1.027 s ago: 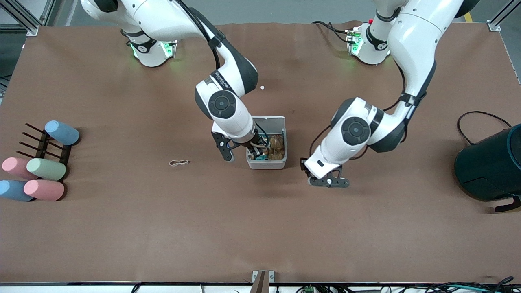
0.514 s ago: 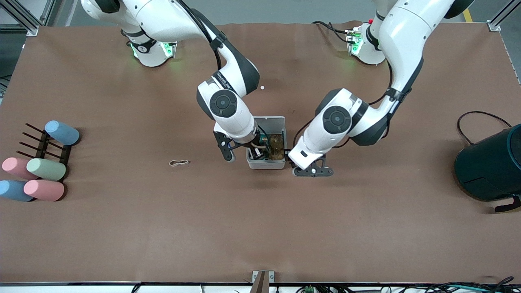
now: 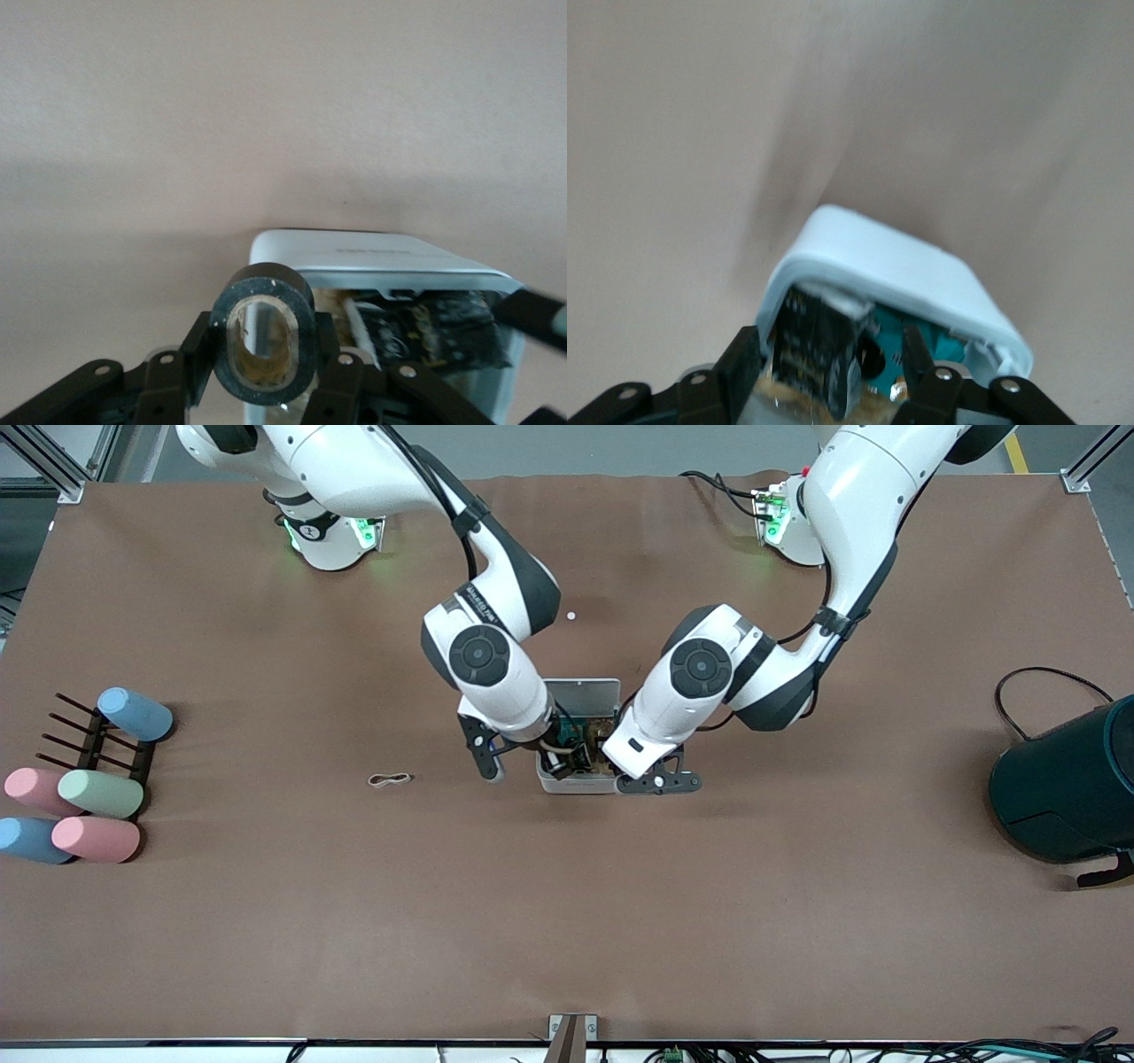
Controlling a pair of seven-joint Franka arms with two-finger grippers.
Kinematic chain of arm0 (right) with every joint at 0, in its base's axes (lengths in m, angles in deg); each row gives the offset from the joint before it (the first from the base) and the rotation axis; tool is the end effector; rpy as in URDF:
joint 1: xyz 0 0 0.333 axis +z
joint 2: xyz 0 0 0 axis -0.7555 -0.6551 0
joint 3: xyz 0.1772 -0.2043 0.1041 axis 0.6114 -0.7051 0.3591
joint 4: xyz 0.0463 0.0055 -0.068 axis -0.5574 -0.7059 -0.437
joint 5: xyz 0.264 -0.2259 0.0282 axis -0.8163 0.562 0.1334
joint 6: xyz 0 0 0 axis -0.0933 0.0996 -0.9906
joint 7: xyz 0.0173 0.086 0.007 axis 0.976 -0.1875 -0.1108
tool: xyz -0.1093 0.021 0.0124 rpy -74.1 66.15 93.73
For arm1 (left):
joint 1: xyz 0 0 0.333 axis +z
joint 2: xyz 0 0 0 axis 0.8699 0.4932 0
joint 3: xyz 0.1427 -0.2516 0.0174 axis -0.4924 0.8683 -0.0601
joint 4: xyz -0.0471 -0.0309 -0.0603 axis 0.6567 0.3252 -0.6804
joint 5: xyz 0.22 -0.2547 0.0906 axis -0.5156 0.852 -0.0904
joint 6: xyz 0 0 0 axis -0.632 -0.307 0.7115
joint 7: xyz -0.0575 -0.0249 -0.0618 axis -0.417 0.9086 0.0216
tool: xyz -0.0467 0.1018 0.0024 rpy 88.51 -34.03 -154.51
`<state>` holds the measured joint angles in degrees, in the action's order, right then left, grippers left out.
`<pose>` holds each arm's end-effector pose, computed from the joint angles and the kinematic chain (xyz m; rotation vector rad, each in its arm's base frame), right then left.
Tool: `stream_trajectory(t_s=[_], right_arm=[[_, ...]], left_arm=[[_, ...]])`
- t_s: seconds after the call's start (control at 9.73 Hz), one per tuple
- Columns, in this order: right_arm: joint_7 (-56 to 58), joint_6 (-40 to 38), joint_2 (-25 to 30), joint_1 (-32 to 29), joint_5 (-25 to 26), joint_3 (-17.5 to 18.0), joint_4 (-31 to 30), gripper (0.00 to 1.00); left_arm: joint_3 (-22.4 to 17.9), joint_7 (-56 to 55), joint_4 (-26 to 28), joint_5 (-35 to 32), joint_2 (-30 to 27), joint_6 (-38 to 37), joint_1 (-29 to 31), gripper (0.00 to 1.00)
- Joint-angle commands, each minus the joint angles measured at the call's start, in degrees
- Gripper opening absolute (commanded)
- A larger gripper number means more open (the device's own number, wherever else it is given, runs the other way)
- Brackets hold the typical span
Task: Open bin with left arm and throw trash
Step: 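Lower the tape and packet over the open bin and release both grippers, then grasp the paper with the right gripper while the left gripper withdraws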
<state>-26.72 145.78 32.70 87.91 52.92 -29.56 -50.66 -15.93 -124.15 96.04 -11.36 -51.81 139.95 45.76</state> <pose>0.5244 0.4154 0.3202 -2.5126 1.6683 0.2081 0.5099 -0.3946 0.3043 2.9652 0.0859 -0.0193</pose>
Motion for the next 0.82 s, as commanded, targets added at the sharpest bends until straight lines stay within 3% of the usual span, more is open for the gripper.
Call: stream_trajectory(t_s=[0.0,0.1,0.21,0.31,0.41,0.62,0.72], right_arm=[[3.69,-7.09,3.29,-5.42,-1.21,0.5,-0.25,0.7],[7.72,-12.25,3.82,-8.66,-1.21,0.41,-0.51,0.7],[12.02,-15.7,3.74,-11.56,-0.87,0.32,-1.21,0.7],[17.37,-16.0,3.74,-13.94,-0.51,0.23,-4.0,0.7],[22.21,-16.0,4.17,-16.49,-0.08,0.06,-7.59,0.7],[23.84,-10.77,5.32,-19.93,1.95,0.14,-14.28,0.72],[23.76,-6.03,5.58,-20.29,2.04,0.06,-17.7,0.78]], left_arm=[[-0.06,-2.67,-0.41,-0.37,-0.47,-0.63,-1.74,0.03],[-0.23,-3.2,-0.41,-0.37,-0.03,-0.55,-2.28,0.09],[-0.23,-3.2,-0.33,-1.59,-0.03,-0.63,-2.19,0.32],[-0.23,-3.2,-0.33,-3.34,0.32,-0.63,-2.19,0.9],[-0.23,-3.12,-0.33,-4.75,0.5,-0.55,-2.11,1.0],[-0.41,-1.19,-0.41,-5.03,-0.2,-0.72,-0.1,1.0],[-0.32,0.3,-0.41,-5.11,-1.42,-1.42,2.0,1.0]])
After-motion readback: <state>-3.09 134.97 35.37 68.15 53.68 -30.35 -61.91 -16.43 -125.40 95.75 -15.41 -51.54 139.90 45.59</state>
